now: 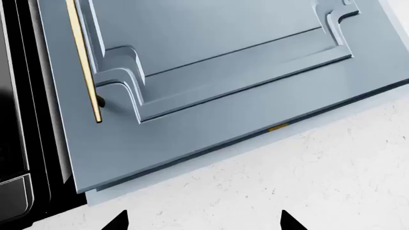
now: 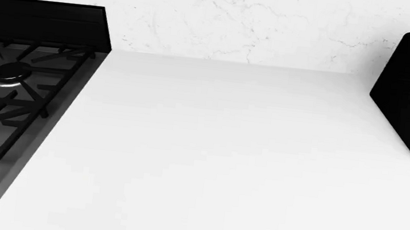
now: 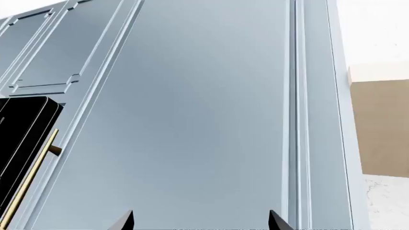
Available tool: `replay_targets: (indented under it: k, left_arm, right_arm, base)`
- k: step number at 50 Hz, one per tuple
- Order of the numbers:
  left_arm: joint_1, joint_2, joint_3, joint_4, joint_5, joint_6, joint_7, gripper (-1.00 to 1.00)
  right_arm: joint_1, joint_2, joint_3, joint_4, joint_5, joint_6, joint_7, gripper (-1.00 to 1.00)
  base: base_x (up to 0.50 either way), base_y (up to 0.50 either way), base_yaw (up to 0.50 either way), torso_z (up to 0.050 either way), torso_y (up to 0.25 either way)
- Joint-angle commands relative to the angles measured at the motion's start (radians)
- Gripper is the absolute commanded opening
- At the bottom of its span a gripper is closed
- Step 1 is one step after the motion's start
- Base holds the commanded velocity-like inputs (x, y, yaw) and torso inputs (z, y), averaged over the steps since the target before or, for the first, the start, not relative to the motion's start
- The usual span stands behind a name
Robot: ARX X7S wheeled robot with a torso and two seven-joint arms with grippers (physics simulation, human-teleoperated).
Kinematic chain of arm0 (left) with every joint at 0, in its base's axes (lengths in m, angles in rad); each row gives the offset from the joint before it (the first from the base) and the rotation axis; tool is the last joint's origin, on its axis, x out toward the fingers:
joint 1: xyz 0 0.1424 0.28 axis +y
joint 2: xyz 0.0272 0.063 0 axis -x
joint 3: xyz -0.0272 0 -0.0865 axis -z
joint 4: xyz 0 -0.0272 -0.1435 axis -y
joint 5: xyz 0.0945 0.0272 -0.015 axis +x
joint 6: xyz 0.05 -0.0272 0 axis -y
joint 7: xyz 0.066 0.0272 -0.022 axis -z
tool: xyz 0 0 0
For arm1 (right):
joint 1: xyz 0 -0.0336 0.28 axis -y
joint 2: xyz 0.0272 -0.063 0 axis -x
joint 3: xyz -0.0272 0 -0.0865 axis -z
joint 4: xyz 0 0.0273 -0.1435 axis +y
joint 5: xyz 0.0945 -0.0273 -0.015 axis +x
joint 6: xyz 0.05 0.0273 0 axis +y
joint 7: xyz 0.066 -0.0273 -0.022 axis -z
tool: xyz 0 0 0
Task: Pick and place the shaker into the drawer. Then close the cabinet.
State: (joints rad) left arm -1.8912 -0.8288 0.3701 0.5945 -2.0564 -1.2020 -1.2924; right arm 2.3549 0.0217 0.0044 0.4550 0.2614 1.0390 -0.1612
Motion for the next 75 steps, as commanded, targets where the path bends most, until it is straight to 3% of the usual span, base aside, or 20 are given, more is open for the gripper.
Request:
replay_targets:
  k: [1,21,27,37,75]
  left_arm:
    - [-0.176,0.079,0.069,-0.116,0.033,-0.057,0.044,1.0]
    - [-0.363,0.196,0.111,-0.26,0.136,-0.139,0.168,1.0]
    - [-0.382,0.215,0.105,-0.303,0.236,-0.161,0.246,1.0]
    - [-0.365,0.193,0.124,-0.384,0.489,-0.156,0.435,1.0]
    - [-0.249,0.211,0.316,-0.659,0.935,0.093,0.805,1.0]
  right_arm:
    - [0.001,0.008,0.008,0.001,-0.027,0.005,-0.013,1.0]
    - [0.001,0.042,0.005,-0.082,-0.042,0.094,-0.029,1.0]
    - [0.001,0.05,0.007,-0.098,-0.041,0.112,-0.031,1.0]
    - [0.0,0.057,0.001,-0.102,-0.033,0.123,-0.034,1.0]
    - [-0.017,0.078,-0.028,-0.132,-0.009,0.148,-0.033,1.0]
  base:
    - [0.0,0.0,0.0,0.0,0.0]
    - [0.0,0.0,0.0,0.0,0.0]
    - [0.0,0.0,0.0,0.0,0.0]
    - [0.0,0.0,0.0,0.0,0.0]
    - [0.0,0.0,0.0,0.0,0.0]
